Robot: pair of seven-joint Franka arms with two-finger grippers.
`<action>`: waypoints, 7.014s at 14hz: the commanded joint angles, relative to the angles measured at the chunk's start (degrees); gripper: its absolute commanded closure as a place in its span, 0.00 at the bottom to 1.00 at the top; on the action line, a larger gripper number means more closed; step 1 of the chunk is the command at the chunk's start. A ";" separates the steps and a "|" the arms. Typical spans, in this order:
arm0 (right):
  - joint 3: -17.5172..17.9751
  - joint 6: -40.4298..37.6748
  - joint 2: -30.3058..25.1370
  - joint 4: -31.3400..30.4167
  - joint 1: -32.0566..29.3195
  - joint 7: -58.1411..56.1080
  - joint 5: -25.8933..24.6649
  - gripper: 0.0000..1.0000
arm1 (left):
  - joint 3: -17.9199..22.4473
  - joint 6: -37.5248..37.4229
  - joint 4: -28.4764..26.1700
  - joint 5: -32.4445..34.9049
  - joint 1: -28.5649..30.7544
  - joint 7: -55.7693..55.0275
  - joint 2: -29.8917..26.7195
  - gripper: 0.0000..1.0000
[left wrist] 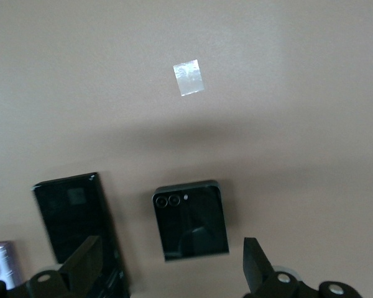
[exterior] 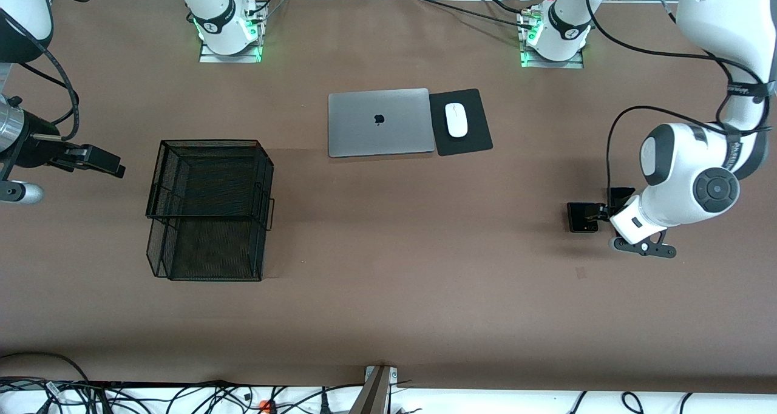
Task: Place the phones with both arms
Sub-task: 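Lower the left gripper and grasp the small black flip phone, then carry the flip phone to mid-table and release it with the left gripper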
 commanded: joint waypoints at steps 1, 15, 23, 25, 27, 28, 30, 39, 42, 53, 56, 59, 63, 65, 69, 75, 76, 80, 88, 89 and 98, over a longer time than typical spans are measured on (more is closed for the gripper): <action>0.22 -0.40 -0.40 -0.35 -0.13 -0.28 0.02 0.00 | -0.29 5.96 -5.60 -2.31 0.58 -4.72 -1.29 0.00; 0.22 -0.32 -0.40 -0.35 -0.13 -0.28 0.20 0.00 | -0.38 19.69 -13.95 -1.44 -1.17 -7.38 2.40 0.00; 0.22 -0.40 -0.40 -0.44 -0.04 -0.28 0.11 0.00 | -0.20 20.21 -13.95 -1.44 -0.30 -3.43 2.58 0.00; 0.22 -0.40 -0.40 -0.44 -0.04 -0.28 0.11 0.00 | -0.03 20.21 -14.04 -1.44 -0.12 -2.20 2.49 0.00; 0.30 -0.40 -0.40 -0.44 -0.04 -0.28 0.11 0.00 | 0.15 20.04 -14.04 -1.44 0.40 -1.32 2.32 0.00; 0.22 -0.40 -0.40 -0.44 -0.04 -0.28 0.11 0.00 | 0.24 20.13 -14.04 -1.44 0.49 -1.32 2.49 0.00; 0.22 -0.40 -0.40 -0.44 -0.04 -0.28 0.11 0.00 | 0.15 20.48 -14.13 -1.44 0.49 -1.40 2.93 0.00; 0.22 -0.40 -0.40 -0.52 -0.04 -0.28 0.11 0.00 | 0.15 21.80 -13.95 -1.53 0.32 -2.20 4.95 0.00; 0.22 -0.40 -0.40 -0.52 -0.04 -0.46 0.20 0.00 | 0.15 21.80 -13.87 -1.53 0.41 -2.37 5.13 0.53; 0.22 -0.40 -0.40 -0.52 -0.04 -0.46 0.20 0.00 | -0.55 2.30 0.62 -1.53 -5.03 -12.99 4.60 0.86; 0.22 -0.40 -0.40 -0.52 -0.04 -0.46 0.20 0.00 | -0.64 2.28 2.92 -1.88 -10.03 -15.72 4.69 0.86; 0.22 -0.40 -0.40 -0.52 -0.04 -0.46 0.20 0.00 | -0.64 2.28 4.49 -2.32 -18.20 -23.34 5.12 0.86; 0.22 -0.23 -0.40 -0.35 -0.04 0.50 0.28 0.00 | -0.64 2.28 13.44 -2.32 -29.01 -36.62 11.35 0.86; 0.22 0.30 -0.40 -0.35 -0.04 0.68 0.46 0.00 | -0.55 2.28 19.77 -2.41 -33.15 -40.41 16.09 0.86; 0.04 0.65 0.13 -0.35 -0.31 0.68 -0.24 0.00 | -0.55 2.46 31.54 -2.50 -37.81 -48.93 25.67 0.86; -0.14 -0.14 0.40 -0.52 -0.40 -0.02 -0.42 0.00 | -0.38 4.21 36.94 -2.23 -40.99 -55.19 30.08 0.86; -0.14 -0.14 0.40 -0.52 -0.40 -0.02 -0.50 0.00 | -0.38 5.09 36.94 -2.15 -41.16 -55.37 30.35 0.86; -0.22 -0.49 0.40 -0.52 -0.48 0.50 -0.51 0.00 | 0.15 5.45 36.85 -1.79 -42.13 -56.50 30.62 0.00; -1.01 -2.06 0.31 -0.52 -0.31 0.51 -0.59 0.00 | 1.82 -4.63 35.80 -1.44 -39.94 -49.70 25.88 0.00; -0.93 -3.64 0.31 -0.52 -0.22 0.42 -0.85 0.00 | 1.91 -7.27 35.79 -1.44 -39.06 -46.52 25.35 0.00; -0.40 7.31 7.24 -0.52 15.32 12.97 1.95 0.00 | 3.05 -19.69 26.67 2.60 -25.10 -23.05 15.52 0.00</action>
